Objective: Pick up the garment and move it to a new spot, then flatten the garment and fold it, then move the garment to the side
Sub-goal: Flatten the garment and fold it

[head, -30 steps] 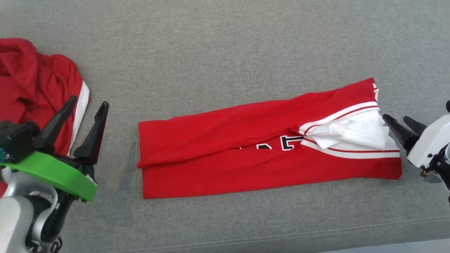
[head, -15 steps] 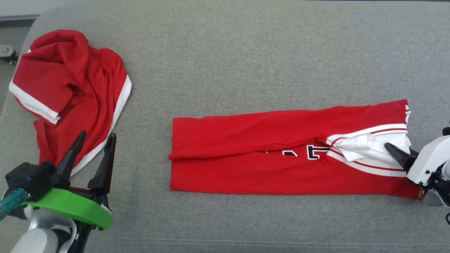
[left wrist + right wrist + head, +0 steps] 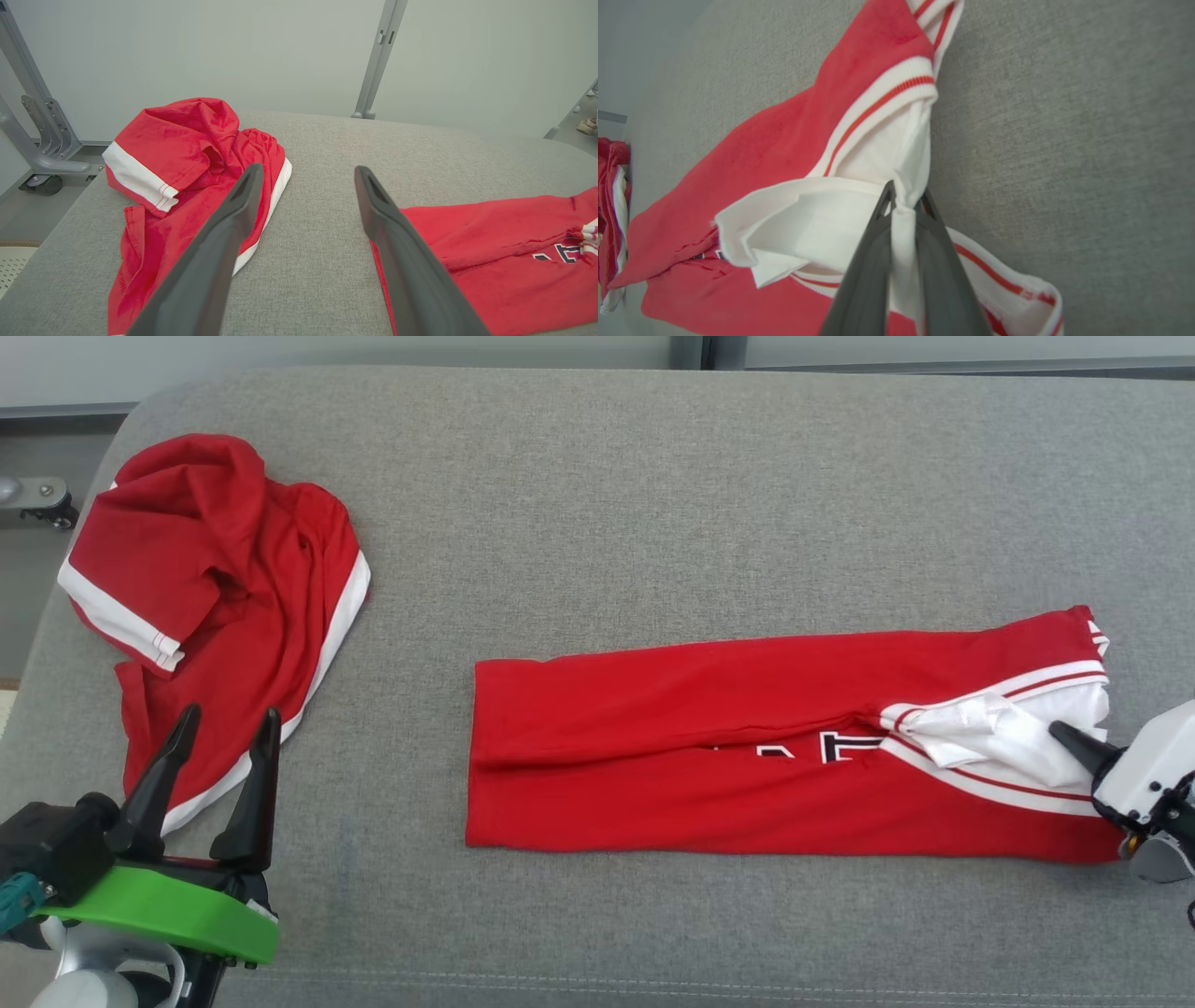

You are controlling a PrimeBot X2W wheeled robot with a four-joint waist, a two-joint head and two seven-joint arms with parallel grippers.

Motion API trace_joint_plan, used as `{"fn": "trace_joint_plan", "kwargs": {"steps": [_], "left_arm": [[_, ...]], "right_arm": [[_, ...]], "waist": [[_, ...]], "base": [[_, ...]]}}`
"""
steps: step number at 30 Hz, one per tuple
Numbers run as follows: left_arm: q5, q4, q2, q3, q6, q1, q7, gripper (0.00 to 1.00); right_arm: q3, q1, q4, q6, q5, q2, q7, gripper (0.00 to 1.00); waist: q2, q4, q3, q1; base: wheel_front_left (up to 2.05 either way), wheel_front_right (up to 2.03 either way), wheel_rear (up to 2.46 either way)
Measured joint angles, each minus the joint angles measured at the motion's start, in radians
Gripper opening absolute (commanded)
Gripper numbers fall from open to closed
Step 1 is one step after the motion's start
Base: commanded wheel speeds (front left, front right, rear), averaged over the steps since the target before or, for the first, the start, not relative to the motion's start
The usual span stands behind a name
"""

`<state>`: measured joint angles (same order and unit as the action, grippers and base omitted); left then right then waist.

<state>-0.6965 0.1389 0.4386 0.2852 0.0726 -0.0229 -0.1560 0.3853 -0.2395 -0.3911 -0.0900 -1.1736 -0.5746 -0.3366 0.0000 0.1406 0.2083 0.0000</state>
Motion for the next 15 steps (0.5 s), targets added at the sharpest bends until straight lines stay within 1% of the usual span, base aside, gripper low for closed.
{"fn": "trace_joint_plan", "kwargs": {"steps": [3, 4, 7, 10, 12, 15], "left_arm": [[-0.001, 0.002, 0.002, -0.010, 0.001, 0.012, -0.005, 1.00], [-0.001, 0.006, 0.002, -0.010, 0.001, 0.012, -0.005, 1.00], [-0.002, 0.010, 0.002, -0.010, 0.001, 0.013, -0.005, 1.00], [-0.002, 0.013, 0.002, -0.009, 0.001, 0.015, -0.005, 1.00], [-0.002, 0.017, 0.001, -0.009, 0.001, 0.019, -0.005, 1.00], [-0.003, 0.018, 0.001, -0.007, 0.001, 0.022, -0.011, 1.00]], "right_arm": [[-0.026, 0.000, -0.007, 0.002, -0.012, -0.028, 0.000, 0.00], [-0.052, 0.000, -0.016, 0.001, -0.020, -0.063, 0.000, 0.00], [-0.092, 0.000, -0.020, 0.000, -0.026, -0.119, 0.002, 0.00], [-0.110, -0.004, 0.001, 0.004, -0.030, -0.150, 0.006, 0.00], [-0.098, -0.021, 0.053, 0.032, -0.035, -0.149, -0.004, 0.00], [-0.036, -0.058, 0.163, 0.081, -0.029, -0.127, -0.035, 0.00]], "waist": [[0.0000, -0.010, -0.002, 0.0000], [0.0000, -0.016, -0.004, 0.0000], [0.0000, -0.021, -0.006, 0.0000], [0.0000, -0.024, -0.011, 0.0000], [0.0000, -0.026, -0.012, 0.0000], [0.0000, -0.029, -0.018, 0.0000]], "base": [[0.00, 0.00, 0.00], [0.00, 0.00, 0.00], [0.00, 0.00, 0.00], [0.00, 0.00, 0.00], [0.00, 0.00, 0.00], [0.00, 0.00, 0.00]]}}
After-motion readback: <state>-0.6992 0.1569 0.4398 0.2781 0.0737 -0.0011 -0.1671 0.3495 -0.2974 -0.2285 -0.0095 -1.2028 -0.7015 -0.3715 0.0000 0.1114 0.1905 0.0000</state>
